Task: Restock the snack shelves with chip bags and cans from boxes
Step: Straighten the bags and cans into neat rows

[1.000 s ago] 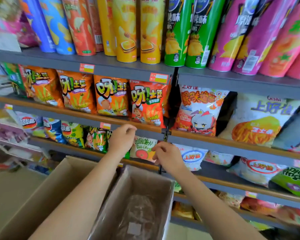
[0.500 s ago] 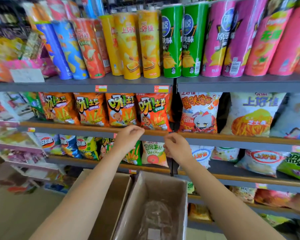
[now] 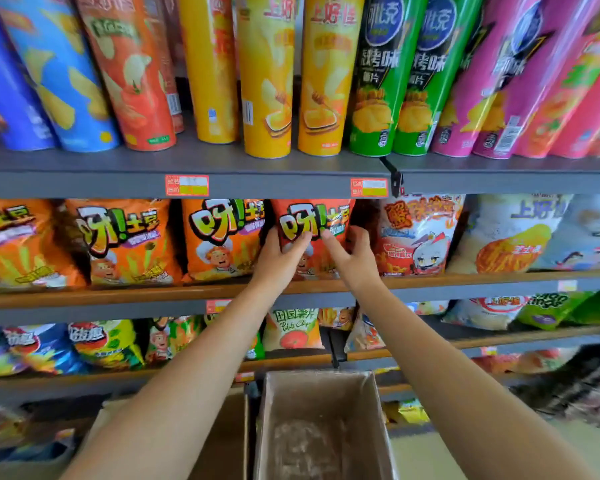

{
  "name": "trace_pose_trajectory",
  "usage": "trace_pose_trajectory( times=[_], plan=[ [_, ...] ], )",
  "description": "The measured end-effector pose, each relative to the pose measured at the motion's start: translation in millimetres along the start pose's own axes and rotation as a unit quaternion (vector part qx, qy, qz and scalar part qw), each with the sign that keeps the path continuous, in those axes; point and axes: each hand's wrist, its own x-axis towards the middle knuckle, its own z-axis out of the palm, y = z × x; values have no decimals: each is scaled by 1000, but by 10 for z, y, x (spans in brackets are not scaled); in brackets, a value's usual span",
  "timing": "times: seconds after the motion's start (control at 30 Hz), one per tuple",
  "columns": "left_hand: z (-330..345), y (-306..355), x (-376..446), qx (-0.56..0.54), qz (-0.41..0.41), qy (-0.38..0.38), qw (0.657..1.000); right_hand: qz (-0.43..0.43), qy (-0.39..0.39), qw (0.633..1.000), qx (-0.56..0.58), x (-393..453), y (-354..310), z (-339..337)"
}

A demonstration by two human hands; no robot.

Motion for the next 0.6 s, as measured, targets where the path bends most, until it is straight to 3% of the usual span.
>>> trace_pose_trajectory(
  times=[0.27,0.6],
  plan=[
    [192,-61,222,-45,9,23,999,-38,-41,996,66,245,268,139],
    [241,-76,348,-42,13,7,999,-50,-17,997,58,434,433,118]
  ],
)
